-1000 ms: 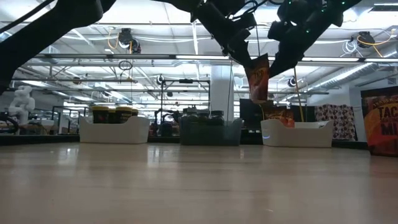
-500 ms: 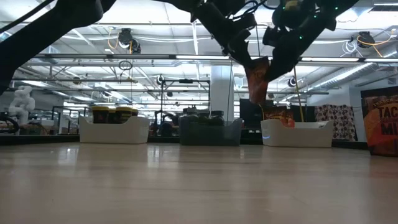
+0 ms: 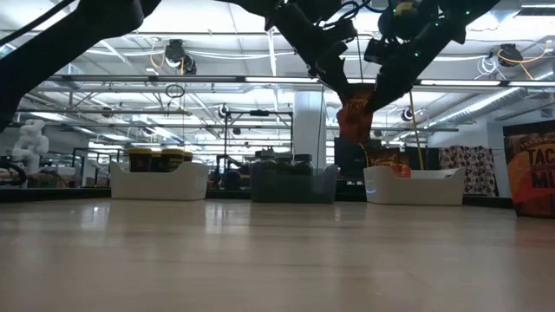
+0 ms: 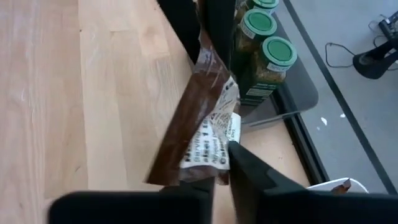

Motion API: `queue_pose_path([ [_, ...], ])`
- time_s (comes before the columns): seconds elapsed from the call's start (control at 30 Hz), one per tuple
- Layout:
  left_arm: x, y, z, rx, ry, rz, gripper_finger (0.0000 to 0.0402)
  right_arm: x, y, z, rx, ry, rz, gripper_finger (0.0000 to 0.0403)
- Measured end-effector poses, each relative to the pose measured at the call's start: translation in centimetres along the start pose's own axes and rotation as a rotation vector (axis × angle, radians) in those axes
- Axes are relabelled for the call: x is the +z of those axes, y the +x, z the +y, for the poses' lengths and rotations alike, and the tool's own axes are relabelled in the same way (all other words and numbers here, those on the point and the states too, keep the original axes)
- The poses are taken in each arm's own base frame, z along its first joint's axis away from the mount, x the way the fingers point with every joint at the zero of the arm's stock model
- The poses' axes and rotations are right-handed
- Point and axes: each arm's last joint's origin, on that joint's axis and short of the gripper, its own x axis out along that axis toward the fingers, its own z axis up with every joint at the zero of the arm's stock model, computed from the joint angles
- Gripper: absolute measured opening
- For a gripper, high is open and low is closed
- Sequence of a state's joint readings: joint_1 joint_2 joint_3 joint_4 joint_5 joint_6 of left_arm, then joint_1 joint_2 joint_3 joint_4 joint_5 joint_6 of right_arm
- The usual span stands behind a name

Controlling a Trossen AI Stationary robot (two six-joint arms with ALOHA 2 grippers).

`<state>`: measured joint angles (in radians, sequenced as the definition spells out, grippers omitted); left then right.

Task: Sort spices by type
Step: Put the bottom orange seasoning pack into the right white bin

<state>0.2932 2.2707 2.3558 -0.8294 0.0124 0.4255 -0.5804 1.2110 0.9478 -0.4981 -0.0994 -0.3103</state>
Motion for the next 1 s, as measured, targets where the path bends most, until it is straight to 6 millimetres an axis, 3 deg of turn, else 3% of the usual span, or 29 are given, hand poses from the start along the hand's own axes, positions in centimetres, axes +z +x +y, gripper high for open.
queue_pose_path([
  [0.1,0.0,0.0,0.0,-0.001,0.000,0.000,0.0006,0.0,0.0,0.0,0.002,-0.025,0.000,0.0007],
  [0.4,0.0,0.0,0.2,0.078,0.014,0.032,0.0024,-0.2,-0.7,0.1,0.003,-0.043,0.007,0.0001],
  [0.53,0.0,0.0,0.2,0.084,0.028,0.034,0.0076,-0.2,-1.2,0.2,0.002,-0.047,-0.004,0.0000],
  [0.77,0.0,0.0,0.1,0.085,0.029,0.035,0.0202,-0.4,-1.6,0.0,-0.004,-0.039,0.003,0.0000],
  [1.0,0.6,-3.1,0.7,0.100,0.028,0.019,0.0271,-1.3,-2.0,-1.8,-0.059,0.023,0.041,0.0000],
])
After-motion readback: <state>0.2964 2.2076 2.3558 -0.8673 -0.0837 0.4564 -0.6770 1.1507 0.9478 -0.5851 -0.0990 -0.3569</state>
